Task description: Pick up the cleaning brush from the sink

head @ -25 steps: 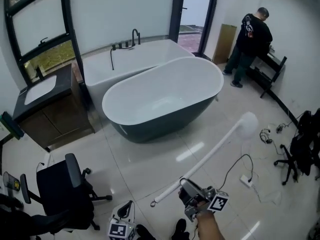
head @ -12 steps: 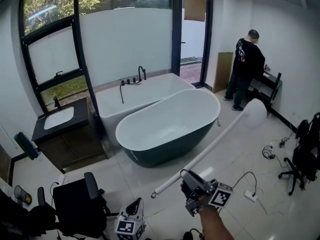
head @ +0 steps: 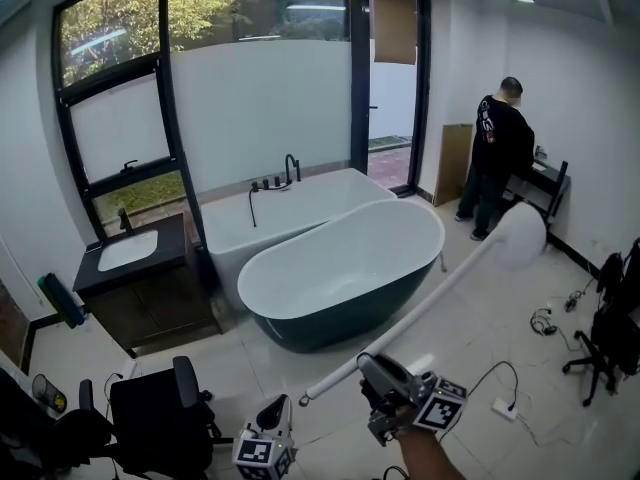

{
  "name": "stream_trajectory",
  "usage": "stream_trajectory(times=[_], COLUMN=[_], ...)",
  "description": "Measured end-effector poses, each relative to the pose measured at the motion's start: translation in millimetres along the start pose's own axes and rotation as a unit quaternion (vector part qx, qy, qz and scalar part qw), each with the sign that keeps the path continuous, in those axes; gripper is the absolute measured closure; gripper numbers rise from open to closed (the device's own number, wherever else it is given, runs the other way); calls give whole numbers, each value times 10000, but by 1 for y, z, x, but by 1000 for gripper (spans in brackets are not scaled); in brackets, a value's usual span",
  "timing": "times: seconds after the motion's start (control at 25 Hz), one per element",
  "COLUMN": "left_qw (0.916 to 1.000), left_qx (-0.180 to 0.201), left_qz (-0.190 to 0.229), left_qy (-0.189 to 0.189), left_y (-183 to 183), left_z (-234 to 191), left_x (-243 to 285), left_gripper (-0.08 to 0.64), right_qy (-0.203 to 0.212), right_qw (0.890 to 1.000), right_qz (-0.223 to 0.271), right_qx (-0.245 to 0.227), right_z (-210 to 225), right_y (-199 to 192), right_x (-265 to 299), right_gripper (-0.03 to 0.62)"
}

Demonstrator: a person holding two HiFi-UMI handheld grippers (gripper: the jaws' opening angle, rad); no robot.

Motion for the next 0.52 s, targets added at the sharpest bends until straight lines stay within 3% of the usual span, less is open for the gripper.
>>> stream_trajectory(times=[0.52], left_qw=[9999], left_qx=[18], left_qz=[109], left_qy=[15], left_y=[-7], left_z=[5], left_x=[35], left_gripper=[563], right_qy=[109], right_qw=[9995], right_qz=[-162], right_qx=[-259], right_z=[17], right_y=[14], right_x=[11], right_gripper=[528])
Point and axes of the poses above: the fingertips, and each gripper's own axes: x forward along the fingers, z to its right, y out of its top, the point moved 3 cm from there along -x, backward along the fingers, and after that the axes turned 14 degrees about z, right-handed, at the moved point
